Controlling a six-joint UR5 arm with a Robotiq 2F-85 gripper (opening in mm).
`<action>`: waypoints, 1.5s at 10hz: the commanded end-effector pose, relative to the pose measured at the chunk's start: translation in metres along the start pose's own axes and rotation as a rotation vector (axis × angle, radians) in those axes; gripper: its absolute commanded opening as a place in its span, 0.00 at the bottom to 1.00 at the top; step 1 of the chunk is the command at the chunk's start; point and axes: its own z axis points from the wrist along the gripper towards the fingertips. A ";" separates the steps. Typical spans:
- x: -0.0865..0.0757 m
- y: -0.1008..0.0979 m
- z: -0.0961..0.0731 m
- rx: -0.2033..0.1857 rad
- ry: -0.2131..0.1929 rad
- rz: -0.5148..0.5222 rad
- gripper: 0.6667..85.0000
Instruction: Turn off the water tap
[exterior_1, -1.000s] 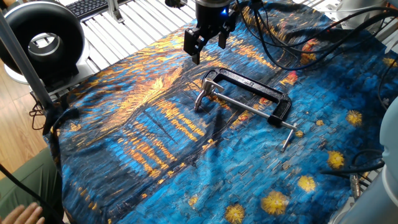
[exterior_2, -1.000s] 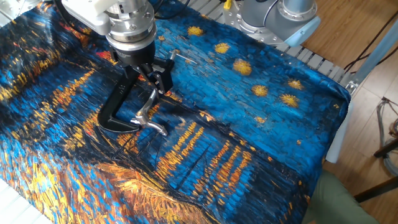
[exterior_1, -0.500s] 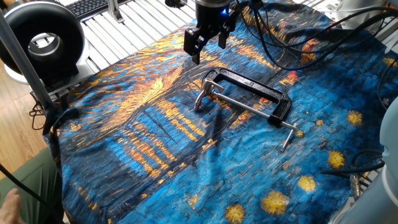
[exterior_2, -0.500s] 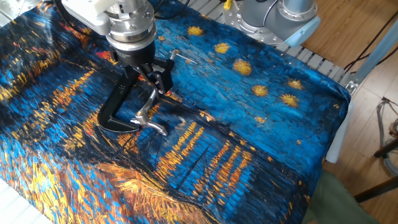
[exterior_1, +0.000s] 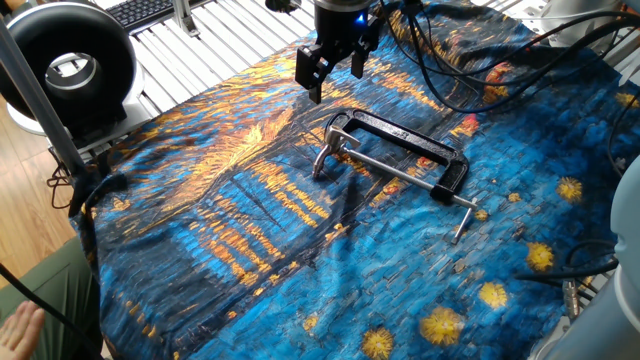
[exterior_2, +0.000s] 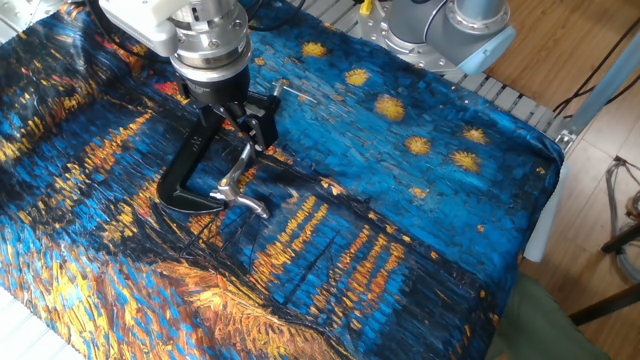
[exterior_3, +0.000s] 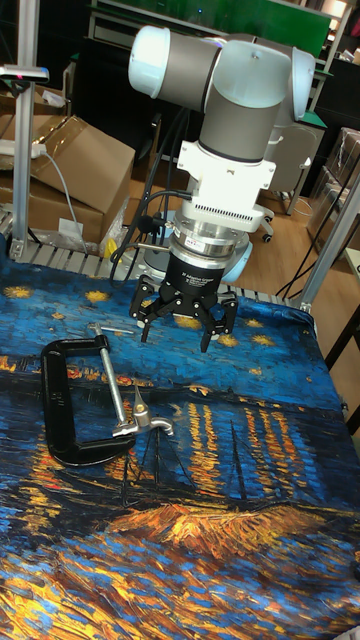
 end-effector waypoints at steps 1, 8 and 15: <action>0.002 0.015 0.000 -0.044 0.009 0.015 0.01; 0.002 0.015 0.000 -0.041 0.011 0.015 0.01; 0.007 -0.005 0.014 -0.030 -0.036 -0.077 0.01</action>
